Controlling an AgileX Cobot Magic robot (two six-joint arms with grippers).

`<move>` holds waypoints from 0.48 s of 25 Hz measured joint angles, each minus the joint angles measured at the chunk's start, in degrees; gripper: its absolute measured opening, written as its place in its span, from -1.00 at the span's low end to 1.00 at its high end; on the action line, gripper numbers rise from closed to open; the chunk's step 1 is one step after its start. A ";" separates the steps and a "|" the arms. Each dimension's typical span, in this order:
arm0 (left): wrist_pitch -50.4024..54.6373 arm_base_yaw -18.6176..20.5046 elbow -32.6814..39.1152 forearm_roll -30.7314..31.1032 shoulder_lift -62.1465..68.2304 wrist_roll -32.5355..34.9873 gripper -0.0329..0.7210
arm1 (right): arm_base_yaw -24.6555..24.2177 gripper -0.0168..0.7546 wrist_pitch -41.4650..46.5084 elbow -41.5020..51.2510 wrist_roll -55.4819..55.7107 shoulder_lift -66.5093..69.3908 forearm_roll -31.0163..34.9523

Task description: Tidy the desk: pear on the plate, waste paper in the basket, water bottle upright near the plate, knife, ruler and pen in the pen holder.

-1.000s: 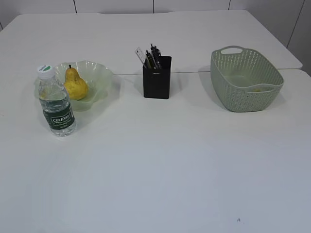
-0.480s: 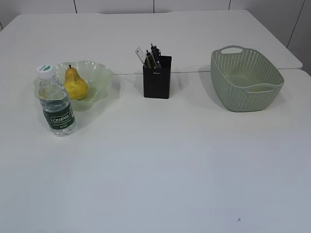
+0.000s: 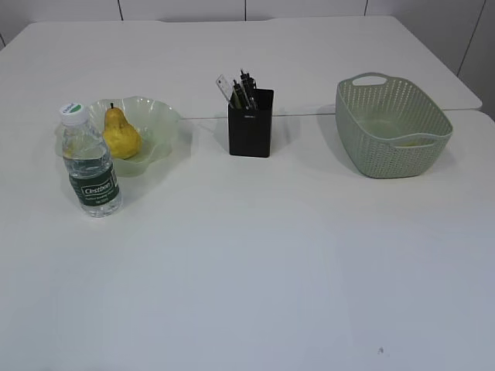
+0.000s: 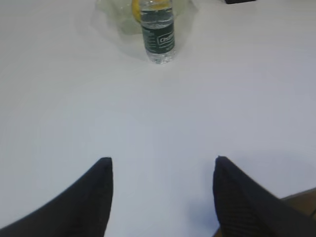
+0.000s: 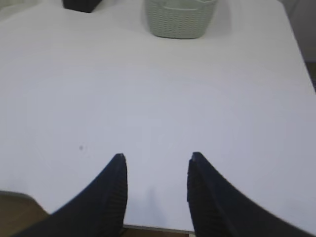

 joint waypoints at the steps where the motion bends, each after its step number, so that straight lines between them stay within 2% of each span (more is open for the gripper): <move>1: 0.00 1.16 0.00 0.00 0.00 0.00 0.27 | -1.66 -0.09 -0.03 0.00 0.00 0.00 0.00; 4: 0.00 3.39 0.00 0.00 0.00 0.00 0.25 | -3.53 -0.09 -0.12 0.00 0.00 0.00 0.00; 12: 0.00 3.52 0.00 -0.08 0.00 0.00 0.24 | -3.70 -0.09 -0.12 0.00 0.00 0.00 0.00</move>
